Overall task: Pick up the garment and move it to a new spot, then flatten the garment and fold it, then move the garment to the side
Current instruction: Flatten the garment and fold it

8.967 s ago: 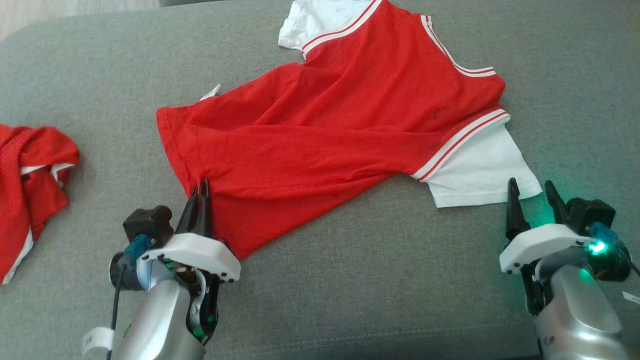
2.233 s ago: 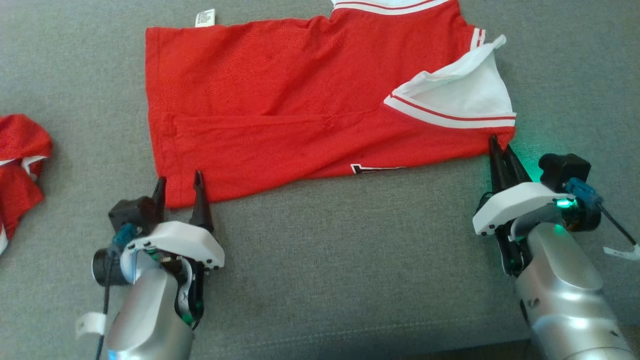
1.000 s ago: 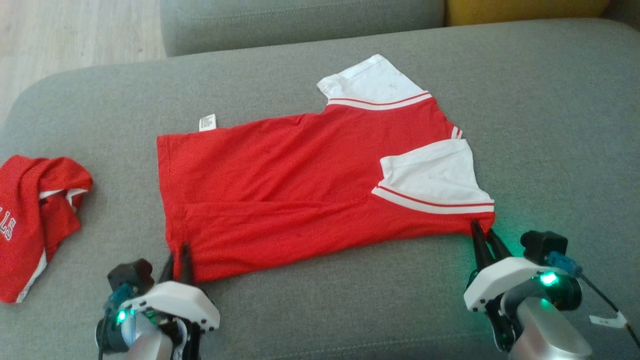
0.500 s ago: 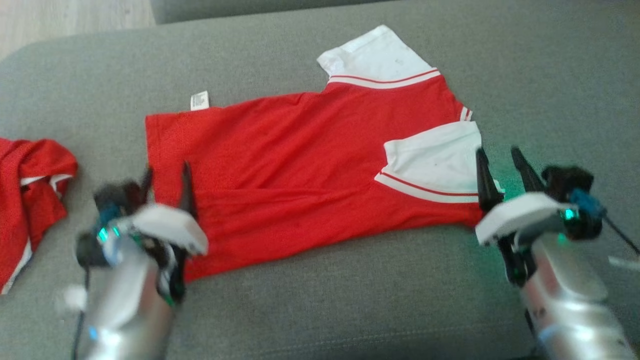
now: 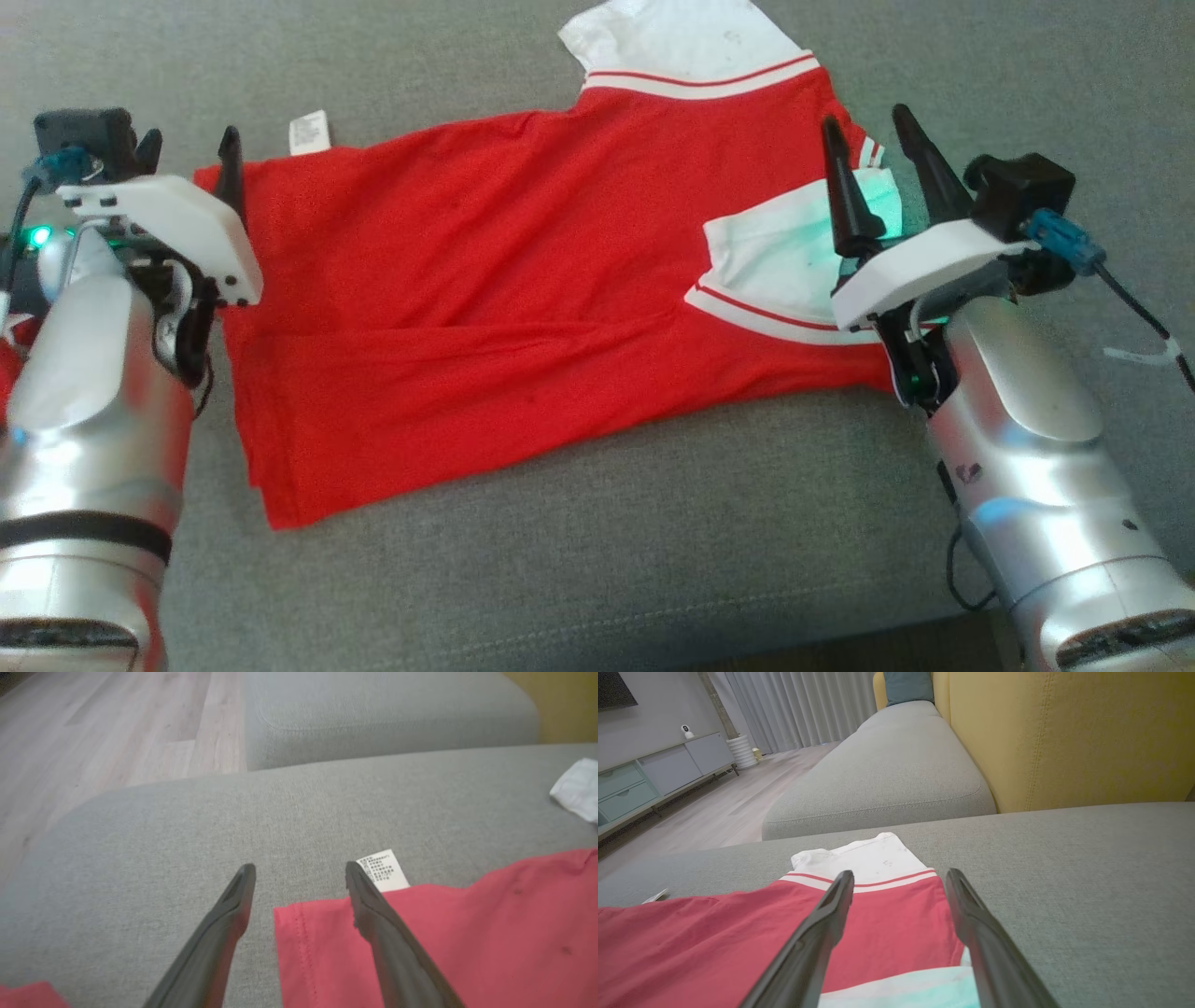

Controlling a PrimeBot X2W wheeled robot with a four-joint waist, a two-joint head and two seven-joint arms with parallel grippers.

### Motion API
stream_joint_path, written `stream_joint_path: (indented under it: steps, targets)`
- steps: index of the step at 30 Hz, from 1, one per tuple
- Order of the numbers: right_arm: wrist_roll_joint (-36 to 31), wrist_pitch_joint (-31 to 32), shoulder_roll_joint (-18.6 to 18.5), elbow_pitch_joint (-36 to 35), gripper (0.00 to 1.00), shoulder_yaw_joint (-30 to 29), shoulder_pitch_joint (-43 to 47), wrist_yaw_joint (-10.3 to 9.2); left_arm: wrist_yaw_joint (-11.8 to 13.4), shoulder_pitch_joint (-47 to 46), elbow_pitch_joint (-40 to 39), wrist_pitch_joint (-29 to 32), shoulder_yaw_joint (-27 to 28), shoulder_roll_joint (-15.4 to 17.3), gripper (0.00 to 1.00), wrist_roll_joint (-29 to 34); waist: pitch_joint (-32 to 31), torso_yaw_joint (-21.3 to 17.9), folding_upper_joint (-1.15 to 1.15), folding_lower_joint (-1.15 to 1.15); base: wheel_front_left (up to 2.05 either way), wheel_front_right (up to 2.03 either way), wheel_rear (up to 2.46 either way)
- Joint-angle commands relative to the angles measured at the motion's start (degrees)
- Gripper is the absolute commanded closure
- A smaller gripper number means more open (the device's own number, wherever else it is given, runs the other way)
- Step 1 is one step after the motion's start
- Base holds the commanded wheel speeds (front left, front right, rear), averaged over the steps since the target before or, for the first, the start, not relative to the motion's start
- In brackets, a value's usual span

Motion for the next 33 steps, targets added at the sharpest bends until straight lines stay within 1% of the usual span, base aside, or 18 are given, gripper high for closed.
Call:
stream_joint_path:
  steps: [1,7,15,16,17,20,25,32,33]
  targets:
    - [0.6,-0.3,0.8,-1.7,0.00,1.5,-1.6,-0.05,-0.3,-2.8,-0.3,0.9,0.5,3.2,0.00,0.9,1.0,-0.6,0.00,0.00,0.00,0.00,0.00]
    - [1.2,-0.6,1.1,-1.5,0.00,2.7,-2.8,-0.05,-1.4,-5.4,4.5,4.0,-0.8,4.0,0.00,1.2,2.2,-0.7,0.00,0.00,0.00,0.00,0.00]
    - [1.1,-0.7,1.0,-0.7,0.00,2.9,-3.8,-0.05,-2.1,-6.2,8.4,6.1,-1.9,3.4,0.00,0.7,2.4,0.4,0.00,0.00,0.00,0.00,0.00]
    - [0.9,-0.7,0.8,-0.4,0.00,3.1,-4.5,-0.05,-2.2,-6.5,8.7,5.9,-2.1,3.2,0.76,0.5,2.8,0.8,0.00,0.00,0.00,0.00,0.00]
    - [0.7,-0.7,0.6,-0.3,0.00,3.3,-5.1,-0.05,-2.3,-6.8,8.8,5.8,-2.3,3.0,1.00,0.5,3.2,1.1,0.00,0.00,0.00,0.00,0.00]
    - [0.8,-0.7,0.1,0.5,0.00,3.2,-6.9,-0.05,-2.4,-7.8,8.9,5.3,-2.9,2.6,1.00,0.7,4.3,2.1,0.00,0.00,0.00,0.00,0.00]
    - [0.7,-0.2,-1.4,3.2,0.00,3.0,-11.3,-0.05,-2.5,-9.5,8.6,2.0,-3.9,0.6,1.00,0.6,5.9,4.6,0.00,0.00,0.00,0.00,0.00]
    - [-1.6,0.5,-4.5,8.8,0.00,0.6,-18.3,-0.05,-2.7,-11.7,7.0,-3.4,-5.9,-2.4,1.00,1.3,8.0,9.7,0.00,0.00,0.00,0.00,0.00]
    - [-1.6,0.5,-4.5,8.8,0.00,0.6,-18.3,-0.05,-2.7,-11.7,7.0,-3.4,-5.9,-2.4,1.00,1.3,8.0,9.7,0.00,0.00,0.00,0.00,0.00]
